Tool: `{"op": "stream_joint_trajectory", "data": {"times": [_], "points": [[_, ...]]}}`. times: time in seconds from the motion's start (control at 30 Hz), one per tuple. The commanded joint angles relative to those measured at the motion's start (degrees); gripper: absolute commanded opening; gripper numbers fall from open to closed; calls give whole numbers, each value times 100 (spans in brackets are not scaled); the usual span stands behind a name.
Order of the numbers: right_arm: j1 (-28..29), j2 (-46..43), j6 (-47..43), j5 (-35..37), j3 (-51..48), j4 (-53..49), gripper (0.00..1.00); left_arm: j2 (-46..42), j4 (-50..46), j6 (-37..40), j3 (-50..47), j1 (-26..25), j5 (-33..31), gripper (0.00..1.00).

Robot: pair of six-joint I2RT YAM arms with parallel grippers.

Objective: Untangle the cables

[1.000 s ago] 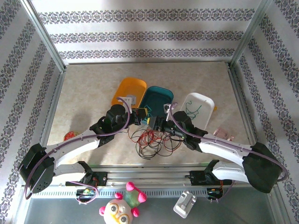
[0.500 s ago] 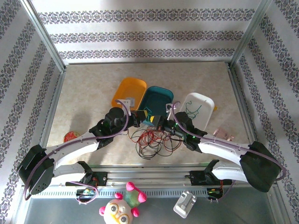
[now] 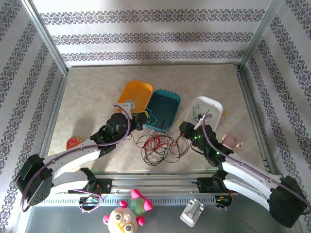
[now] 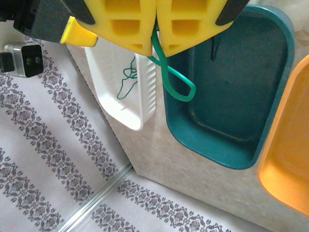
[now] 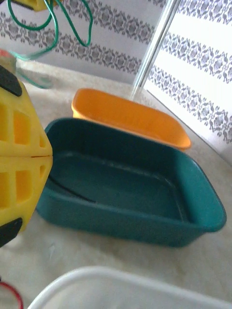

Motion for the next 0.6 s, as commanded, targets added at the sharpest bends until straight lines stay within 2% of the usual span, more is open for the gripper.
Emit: {"op": "stream_joint_trajectory", "data": {"times": [0.0, 0.03, 0.07, 0.17, 0.27, 0.37, 0.5, 0.53, 0.57], "points": [[-46, -274, -338, 127, 3, -424, 0, 107, 433, 131, 87, 12, 312, 0], [-62, -277, -450, -90, 43, -368, 0, 146, 466, 128, 126, 12, 379, 0], [-54, -236, -548, -341, 94, -267, 8, 183, 482, 134, 169, 12, 432, 0], [-21, 97, -672, -1046, 228, 66, 42, 305, 562, 178, 285, 12, 581, 0], [97, 633, -823, -1644, 647, 341, 54, 463, 633, 214, 416, 12, 875, 0], [301, 1223, -917, -1939, 1008, 666, 55, 611, 716, 233, 515, -14, 1290, 0], [456, 1938, -841, -1941, 1376, 984, 52, 701, 755, 215, 550, -71, 1605, 0], [464, 2098, -768, -1885, 1438, 1026, 47, 694, 760, 211, 542, -84, 1656, 0], [473, 2246, -687, -1832, 1476, 1056, 35, 672, 792, 203, 522, -100, 1686, 0]]}}
